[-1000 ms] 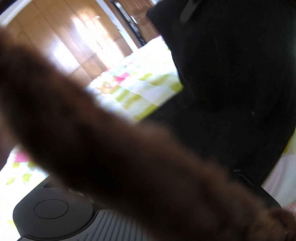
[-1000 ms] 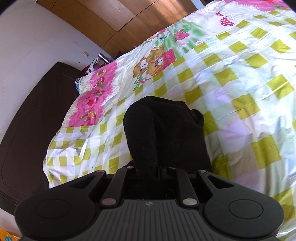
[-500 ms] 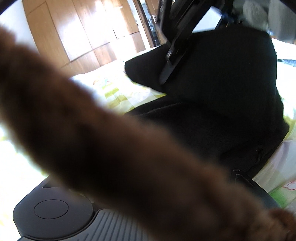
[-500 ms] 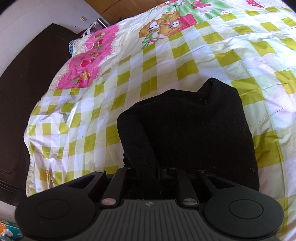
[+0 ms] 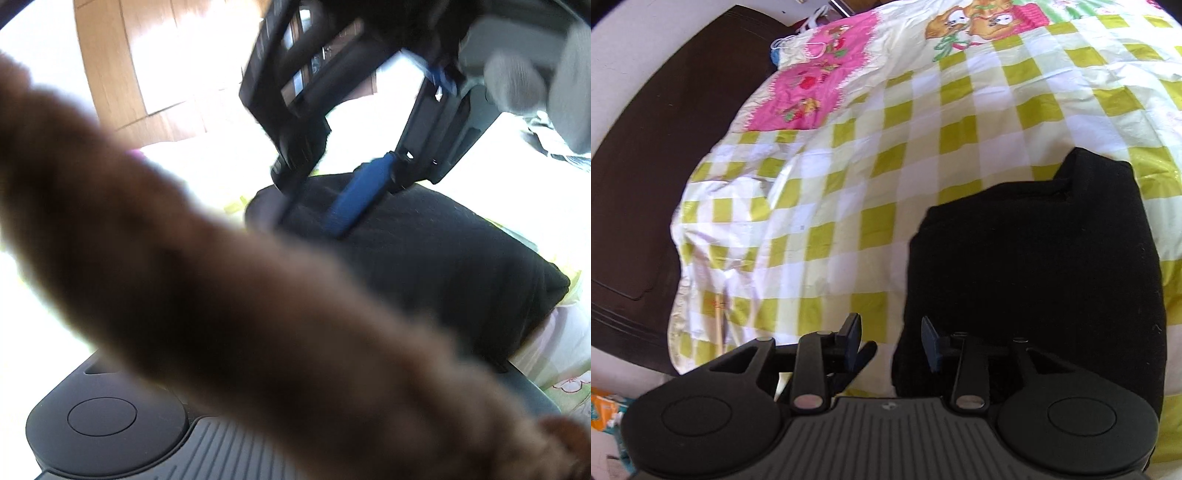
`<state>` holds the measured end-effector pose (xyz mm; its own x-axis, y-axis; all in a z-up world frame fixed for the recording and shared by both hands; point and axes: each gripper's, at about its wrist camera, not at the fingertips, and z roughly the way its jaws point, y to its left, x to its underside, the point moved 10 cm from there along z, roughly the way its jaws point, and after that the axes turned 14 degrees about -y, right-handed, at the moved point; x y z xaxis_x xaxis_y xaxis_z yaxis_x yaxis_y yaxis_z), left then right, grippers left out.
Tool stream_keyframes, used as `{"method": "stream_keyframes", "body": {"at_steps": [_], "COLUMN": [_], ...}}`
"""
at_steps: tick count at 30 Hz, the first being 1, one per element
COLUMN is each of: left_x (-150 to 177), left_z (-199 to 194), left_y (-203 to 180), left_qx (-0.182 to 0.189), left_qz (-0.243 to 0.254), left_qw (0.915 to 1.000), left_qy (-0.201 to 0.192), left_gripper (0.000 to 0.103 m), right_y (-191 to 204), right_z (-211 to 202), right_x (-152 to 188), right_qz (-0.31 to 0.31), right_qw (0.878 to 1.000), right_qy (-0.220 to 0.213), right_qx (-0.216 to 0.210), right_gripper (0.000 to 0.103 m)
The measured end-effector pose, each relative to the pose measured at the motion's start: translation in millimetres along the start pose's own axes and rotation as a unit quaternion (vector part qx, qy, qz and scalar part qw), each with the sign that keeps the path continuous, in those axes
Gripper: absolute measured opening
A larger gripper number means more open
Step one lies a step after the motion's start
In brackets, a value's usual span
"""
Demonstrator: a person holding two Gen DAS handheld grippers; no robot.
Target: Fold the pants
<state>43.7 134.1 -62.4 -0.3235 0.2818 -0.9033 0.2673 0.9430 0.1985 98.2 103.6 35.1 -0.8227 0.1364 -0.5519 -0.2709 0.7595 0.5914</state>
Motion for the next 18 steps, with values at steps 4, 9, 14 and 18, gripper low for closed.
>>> {"method": "stream_keyframes", "body": {"at_steps": [4, 9, 14, 18], "left_x": [3.0, -6.7, -36.0, -28.9], "left_z": [-26.2, -60.6, -61.4, -40.1], "left_y": [12.8, 26.6, 4.1, -13.2], "left_qx": [0.008, 0.006, 0.053, 0.056], "left_qz": [-0.056, -0.095, -0.118, -0.113], "left_qw": [0.9984, 0.9954, 0.9915, 0.9918], "left_qy": [0.005, 0.007, -0.009, 0.021], "left_gripper": [0.082, 0.084, 0.089, 0.091], "right_y": [-1.1, -6.0, -2.3, -5.4], "right_z": [-2.6, 16.1, 33.9, 55.1], "right_x": [-26.9, -31.8, -23.8, -20.6], "right_qz": [-0.171, -0.323, -0.418, -0.430], "right_qw": [0.984, 0.946, 0.902, 0.889], "right_qy": [-0.046, -0.006, 0.032, 0.064], "right_qx": [0.025, -0.029, -0.099, -0.144], "right_gripper": [0.052, 0.061, 0.070, 0.076]}}
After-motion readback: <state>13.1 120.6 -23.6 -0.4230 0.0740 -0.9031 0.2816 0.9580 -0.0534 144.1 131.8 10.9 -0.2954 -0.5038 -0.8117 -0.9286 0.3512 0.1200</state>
